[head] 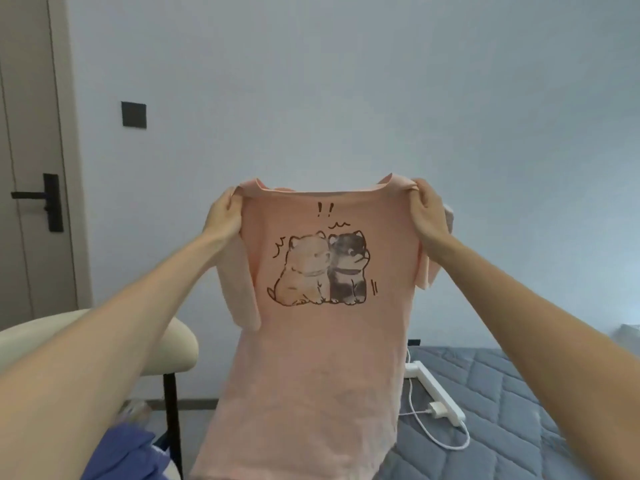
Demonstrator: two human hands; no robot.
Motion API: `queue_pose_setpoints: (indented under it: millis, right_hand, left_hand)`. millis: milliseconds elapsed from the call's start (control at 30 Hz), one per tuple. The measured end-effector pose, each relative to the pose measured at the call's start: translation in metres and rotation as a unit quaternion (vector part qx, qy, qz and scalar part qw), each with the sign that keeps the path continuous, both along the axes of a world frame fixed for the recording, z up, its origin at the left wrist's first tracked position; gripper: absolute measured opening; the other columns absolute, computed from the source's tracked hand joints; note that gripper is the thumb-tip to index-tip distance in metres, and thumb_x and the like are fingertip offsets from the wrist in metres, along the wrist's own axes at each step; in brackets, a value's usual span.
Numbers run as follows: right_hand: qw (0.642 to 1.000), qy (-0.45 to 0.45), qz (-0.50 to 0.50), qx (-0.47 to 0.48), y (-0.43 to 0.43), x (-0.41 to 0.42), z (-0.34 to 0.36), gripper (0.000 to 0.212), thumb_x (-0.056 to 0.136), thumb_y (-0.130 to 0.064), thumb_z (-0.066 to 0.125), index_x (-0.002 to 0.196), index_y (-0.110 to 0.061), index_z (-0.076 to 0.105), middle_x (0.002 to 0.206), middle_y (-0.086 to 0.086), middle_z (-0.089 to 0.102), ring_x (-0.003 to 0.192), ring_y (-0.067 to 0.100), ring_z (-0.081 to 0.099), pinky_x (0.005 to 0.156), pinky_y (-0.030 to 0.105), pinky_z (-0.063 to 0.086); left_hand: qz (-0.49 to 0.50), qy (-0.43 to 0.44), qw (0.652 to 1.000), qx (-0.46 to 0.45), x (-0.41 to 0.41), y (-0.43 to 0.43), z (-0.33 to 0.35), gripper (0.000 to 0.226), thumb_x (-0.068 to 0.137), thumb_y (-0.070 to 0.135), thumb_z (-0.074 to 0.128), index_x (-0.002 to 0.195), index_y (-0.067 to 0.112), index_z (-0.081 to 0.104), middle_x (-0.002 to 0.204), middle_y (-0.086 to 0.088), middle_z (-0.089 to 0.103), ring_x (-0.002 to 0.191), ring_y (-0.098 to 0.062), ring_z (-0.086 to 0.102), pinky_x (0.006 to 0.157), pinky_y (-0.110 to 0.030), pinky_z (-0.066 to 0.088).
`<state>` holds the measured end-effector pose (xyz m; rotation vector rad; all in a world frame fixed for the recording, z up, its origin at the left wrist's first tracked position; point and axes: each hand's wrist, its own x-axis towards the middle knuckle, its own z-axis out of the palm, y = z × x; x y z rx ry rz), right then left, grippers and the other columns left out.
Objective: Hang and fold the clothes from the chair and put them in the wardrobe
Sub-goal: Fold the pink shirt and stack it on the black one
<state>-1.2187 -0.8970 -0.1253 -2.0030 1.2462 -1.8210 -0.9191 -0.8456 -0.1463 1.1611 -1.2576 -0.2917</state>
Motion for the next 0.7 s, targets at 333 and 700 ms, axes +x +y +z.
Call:
queue_pose_setpoints:
  millis: [333, 700]
  right_hand:
    - [0.995, -0.062, -0.014, 0.078, 0.078, -0.051, -0.069, 0.036, 0.102, -0.022, 0.041, 0.134, -0.014, 0.052, 0.139, -0.002, 0.050, 0.126, 0.009, 0.044, 0.103, 0.019, 0.030]
    - [0.956, -0.036, -0.143, 0.255, 0.235, -0.097, -0.327, 0.031, 0.091, -0.025, 0.054, 0.119, -0.032, 0.066, 0.108, -0.009, 0.065, 0.093, -0.009, 0.052, 0.077, 0.003, 0.036]
  left_hand:
    - [-0.035, -0.043, 0.998, -0.003, -0.034, 0.048, -0.073, 0.029, 0.104, 0.020, 0.033, 0.113, 0.018, 0.061, 0.108, -0.002, 0.058, 0.092, -0.011, 0.053, 0.070, -0.008, 0.039]
    - [-0.079, -0.137, 0.966, 0.203, -0.058, 0.192, -0.352, 0.025, 0.097, 0.011, 0.050, 0.115, 0.020, 0.065, 0.117, -0.003, 0.064, 0.110, -0.022, 0.059, 0.092, -0.029, 0.044]
